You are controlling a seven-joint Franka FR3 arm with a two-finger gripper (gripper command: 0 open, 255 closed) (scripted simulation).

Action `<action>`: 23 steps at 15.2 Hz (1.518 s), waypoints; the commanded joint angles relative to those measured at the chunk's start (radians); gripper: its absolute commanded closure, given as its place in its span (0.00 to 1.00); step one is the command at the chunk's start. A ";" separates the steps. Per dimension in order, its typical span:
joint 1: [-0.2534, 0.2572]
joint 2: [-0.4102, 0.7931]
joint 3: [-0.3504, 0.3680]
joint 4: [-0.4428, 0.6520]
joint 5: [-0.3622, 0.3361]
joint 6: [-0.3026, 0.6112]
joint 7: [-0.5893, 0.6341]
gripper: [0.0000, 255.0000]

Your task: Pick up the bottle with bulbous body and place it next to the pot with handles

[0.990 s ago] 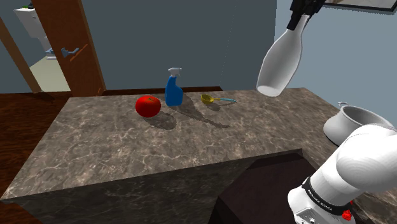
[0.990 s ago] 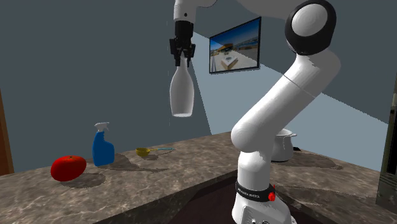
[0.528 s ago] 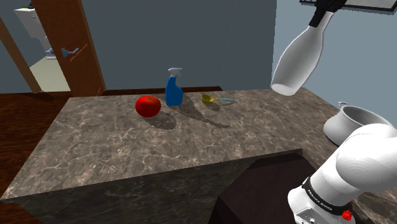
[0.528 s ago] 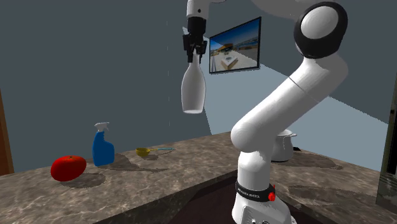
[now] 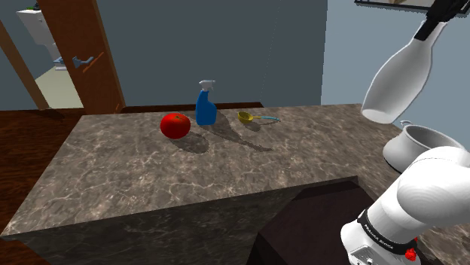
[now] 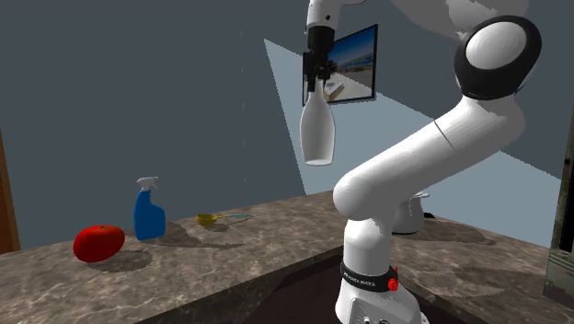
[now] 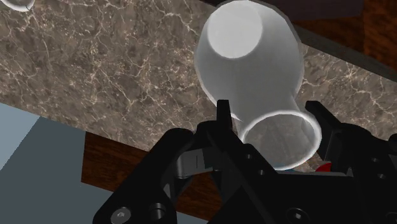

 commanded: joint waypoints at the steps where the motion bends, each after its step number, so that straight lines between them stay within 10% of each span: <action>1: -0.004 -0.038 -0.027 0.002 -0.028 -0.036 -0.035 1.00; 23: 0.029 -0.250 -0.332 0.252 -0.486 -0.351 -0.524 1.00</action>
